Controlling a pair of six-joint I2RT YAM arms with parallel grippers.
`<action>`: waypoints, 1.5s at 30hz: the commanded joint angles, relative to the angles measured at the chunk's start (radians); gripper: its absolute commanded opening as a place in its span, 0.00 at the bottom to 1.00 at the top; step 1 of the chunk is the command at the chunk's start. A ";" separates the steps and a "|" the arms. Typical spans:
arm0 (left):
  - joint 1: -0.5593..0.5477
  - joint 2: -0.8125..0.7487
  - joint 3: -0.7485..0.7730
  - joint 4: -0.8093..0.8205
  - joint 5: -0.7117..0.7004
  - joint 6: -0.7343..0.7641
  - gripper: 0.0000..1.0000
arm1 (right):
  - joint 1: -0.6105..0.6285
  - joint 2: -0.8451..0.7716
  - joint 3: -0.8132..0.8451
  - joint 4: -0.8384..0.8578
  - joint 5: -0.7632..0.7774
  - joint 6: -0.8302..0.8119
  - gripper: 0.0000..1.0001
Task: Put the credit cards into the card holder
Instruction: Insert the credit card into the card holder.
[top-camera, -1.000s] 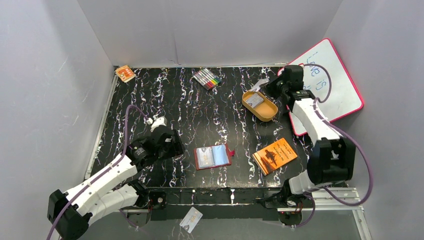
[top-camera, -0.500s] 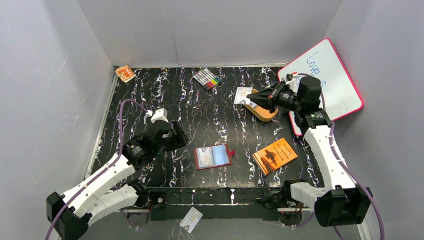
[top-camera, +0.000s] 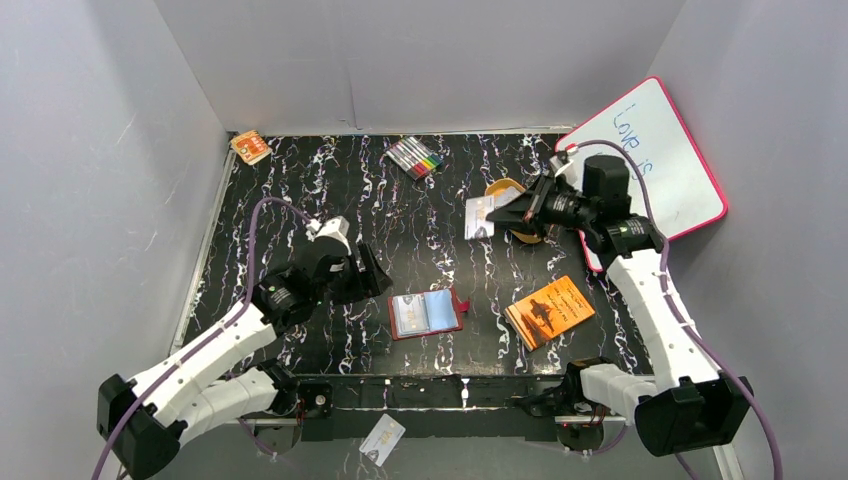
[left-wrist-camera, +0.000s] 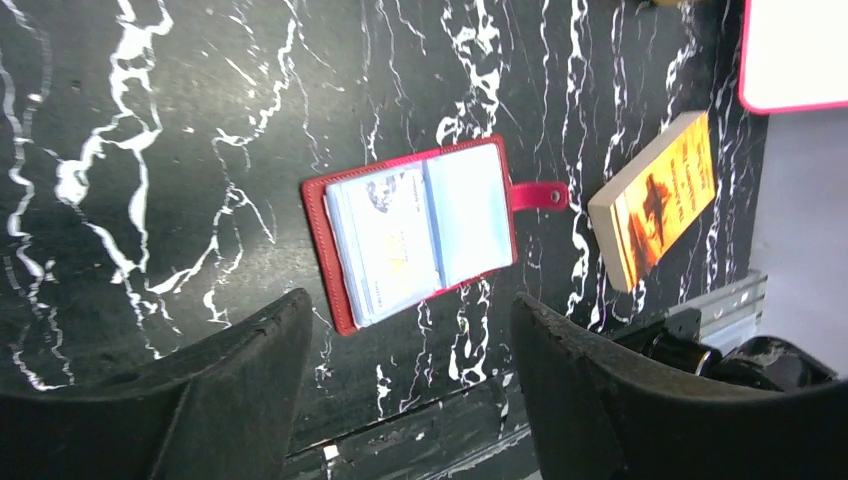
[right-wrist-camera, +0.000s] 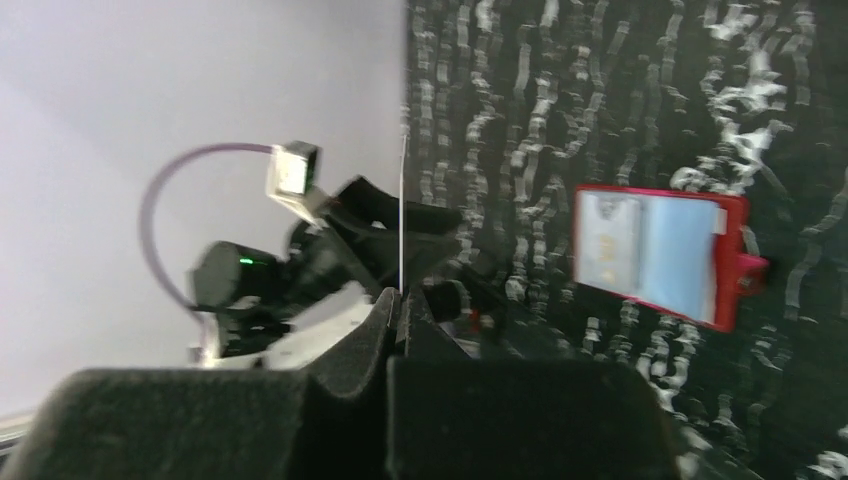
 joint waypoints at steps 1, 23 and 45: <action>-0.040 0.074 0.034 0.040 0.139 0.008 0.72 | 0.101 -0.065 -0.040 -0.220 0.250 -0.377 0.00; -0.266 0.731 0.356 0.096 -0.012 0.005 0.68 | 0.229 -0.231 -0.483 -0.122 0.460 -0.439 0.00; -0.282 0.895 0.376 0.043 -0.054 0.062 0.55 | 0.229 -0.254 -0.448 -0.148 0.450 -0.449 0.00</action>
